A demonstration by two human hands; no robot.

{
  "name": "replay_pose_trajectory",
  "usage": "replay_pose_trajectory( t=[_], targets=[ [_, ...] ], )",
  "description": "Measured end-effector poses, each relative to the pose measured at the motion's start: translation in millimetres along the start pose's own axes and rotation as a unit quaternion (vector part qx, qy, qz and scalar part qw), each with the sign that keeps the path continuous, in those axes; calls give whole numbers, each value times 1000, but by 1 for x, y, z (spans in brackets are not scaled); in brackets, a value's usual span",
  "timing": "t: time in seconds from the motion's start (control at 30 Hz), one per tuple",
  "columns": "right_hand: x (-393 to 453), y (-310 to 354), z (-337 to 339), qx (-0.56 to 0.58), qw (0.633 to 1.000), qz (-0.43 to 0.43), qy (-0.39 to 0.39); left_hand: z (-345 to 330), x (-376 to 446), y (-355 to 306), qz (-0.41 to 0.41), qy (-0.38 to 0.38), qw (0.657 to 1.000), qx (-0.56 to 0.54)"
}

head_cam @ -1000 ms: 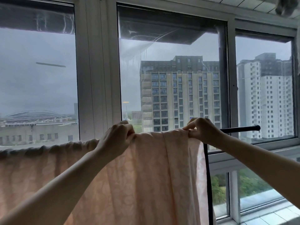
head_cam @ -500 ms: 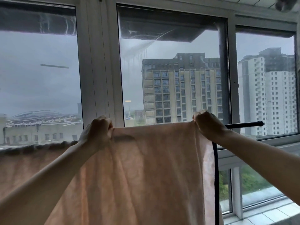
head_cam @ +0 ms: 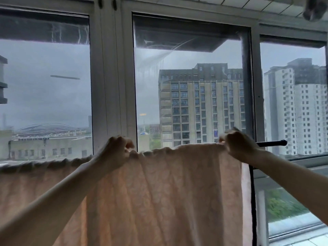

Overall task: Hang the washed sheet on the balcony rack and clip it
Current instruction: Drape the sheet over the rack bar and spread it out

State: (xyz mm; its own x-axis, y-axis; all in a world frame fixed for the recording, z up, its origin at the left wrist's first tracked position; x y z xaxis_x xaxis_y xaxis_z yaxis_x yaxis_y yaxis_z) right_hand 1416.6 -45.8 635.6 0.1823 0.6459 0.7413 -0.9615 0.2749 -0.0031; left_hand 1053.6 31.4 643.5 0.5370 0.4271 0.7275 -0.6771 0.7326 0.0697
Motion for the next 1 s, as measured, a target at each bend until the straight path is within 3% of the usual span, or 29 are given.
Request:
replay_pose_trajectory(
  t=[0.17,0.33,0.57,0.7,0.9,1.0],
  targets=[
    [2,32,-4,123,991,36,40,-25,15,-52,-84,-4,994,-72],
    [4,22,-11,131,988,25,75,-31,21,-55,-93,-42,992,-81],
    [1,11,-10,159,986,18,43,-36,25,-50,-91,-27,995,-17],
    [-2,8,-12,184,980,15,70,-42,26,-63,-110,-19,994,14],
    [-10,3,-13,238,970,-3,41,-59,35,-81,-126,-19,989,-71],
    [-7,-1,-13,283,957,-17,62,-59,39,-86,-114,-56,985,-116]
  ],
)
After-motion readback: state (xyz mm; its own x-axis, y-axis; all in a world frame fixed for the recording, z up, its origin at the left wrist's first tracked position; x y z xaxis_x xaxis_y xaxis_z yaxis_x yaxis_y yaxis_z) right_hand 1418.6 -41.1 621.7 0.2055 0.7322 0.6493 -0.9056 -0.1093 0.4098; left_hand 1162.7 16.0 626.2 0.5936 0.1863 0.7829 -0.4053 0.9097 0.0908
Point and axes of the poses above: each hand's wrist, its own x-axis towards the middle knuckle, its own z-axis out of the back of the hand, y = z × x, the point moved 5 cm from there along x, towards the middle knuckle, and after that the axes turned 12 degrees about -z, right-handed, at the moved point
